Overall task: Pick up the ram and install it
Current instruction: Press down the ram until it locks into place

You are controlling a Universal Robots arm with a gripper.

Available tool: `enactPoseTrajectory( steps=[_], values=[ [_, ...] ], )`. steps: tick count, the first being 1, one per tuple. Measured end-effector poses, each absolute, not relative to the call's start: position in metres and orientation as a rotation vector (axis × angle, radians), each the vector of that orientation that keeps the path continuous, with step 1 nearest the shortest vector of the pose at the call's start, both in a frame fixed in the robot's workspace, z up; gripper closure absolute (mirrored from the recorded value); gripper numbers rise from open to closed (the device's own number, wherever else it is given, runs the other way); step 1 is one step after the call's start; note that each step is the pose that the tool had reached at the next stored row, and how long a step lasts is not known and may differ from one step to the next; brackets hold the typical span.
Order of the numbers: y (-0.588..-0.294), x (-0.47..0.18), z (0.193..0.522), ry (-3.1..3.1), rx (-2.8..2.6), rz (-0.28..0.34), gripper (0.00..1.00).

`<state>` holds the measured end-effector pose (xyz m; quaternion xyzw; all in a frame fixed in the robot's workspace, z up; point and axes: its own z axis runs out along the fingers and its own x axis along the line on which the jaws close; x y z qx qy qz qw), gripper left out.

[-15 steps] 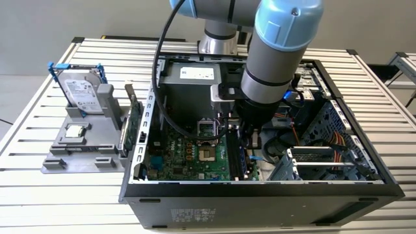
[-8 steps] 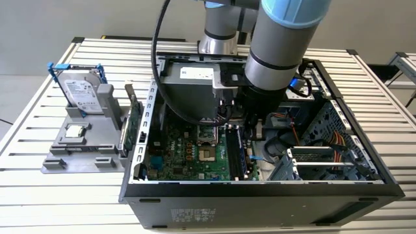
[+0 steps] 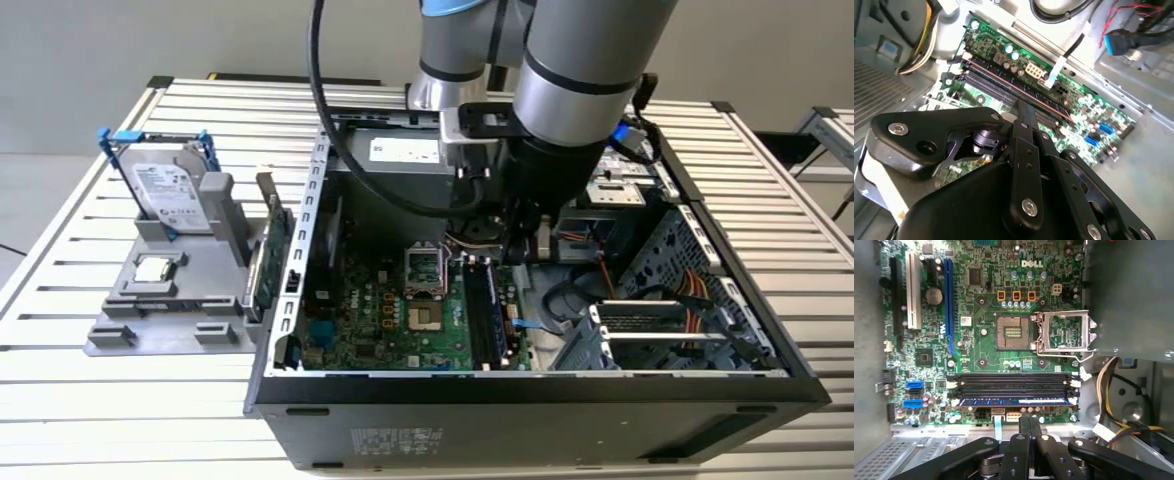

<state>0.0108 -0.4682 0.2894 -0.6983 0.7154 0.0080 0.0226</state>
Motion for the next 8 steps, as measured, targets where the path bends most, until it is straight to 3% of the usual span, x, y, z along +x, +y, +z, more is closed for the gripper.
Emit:
enactPoseTrajectory(
  steps=[8],
  values=[
    [-0.468, 0.011, 0.326, 2.216, -2.163, 0.025, 1.00]
  ],
)
